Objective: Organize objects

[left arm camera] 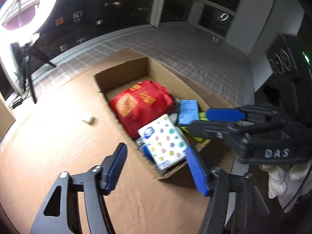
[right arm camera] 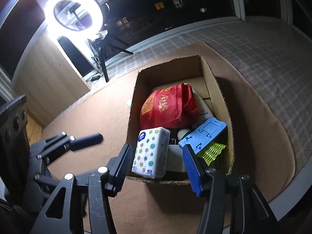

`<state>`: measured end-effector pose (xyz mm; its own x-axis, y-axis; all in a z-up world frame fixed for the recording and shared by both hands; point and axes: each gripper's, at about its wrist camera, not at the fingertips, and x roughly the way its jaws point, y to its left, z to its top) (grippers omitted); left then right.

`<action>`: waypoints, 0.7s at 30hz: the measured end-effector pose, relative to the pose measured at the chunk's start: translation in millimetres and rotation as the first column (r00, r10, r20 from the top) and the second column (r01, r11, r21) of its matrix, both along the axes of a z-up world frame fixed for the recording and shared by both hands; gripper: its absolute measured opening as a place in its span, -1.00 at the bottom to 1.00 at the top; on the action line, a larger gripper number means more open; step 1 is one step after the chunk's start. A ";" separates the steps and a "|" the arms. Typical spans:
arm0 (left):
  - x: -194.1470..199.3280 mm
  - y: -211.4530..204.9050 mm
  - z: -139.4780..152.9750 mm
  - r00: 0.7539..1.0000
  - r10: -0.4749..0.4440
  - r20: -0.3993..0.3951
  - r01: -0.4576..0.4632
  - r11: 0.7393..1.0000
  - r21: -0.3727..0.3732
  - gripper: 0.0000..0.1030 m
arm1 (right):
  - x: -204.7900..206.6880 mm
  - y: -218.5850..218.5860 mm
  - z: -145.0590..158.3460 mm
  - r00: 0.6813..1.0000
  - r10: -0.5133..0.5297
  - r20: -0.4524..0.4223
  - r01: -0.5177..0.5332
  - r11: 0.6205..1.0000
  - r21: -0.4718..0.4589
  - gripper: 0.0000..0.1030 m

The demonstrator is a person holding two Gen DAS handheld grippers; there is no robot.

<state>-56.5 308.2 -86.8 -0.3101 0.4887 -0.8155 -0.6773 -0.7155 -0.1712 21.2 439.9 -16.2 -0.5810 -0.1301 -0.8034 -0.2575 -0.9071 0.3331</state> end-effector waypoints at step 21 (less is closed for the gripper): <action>-108.7 -72.8 -59.7 0.944 0.321 0.081 -0.317 0.947 -0.054 0.47 | 35.0 -42.9 6.6 0.999 0.034 -0.011 -0.034 0.998 0.052 0.06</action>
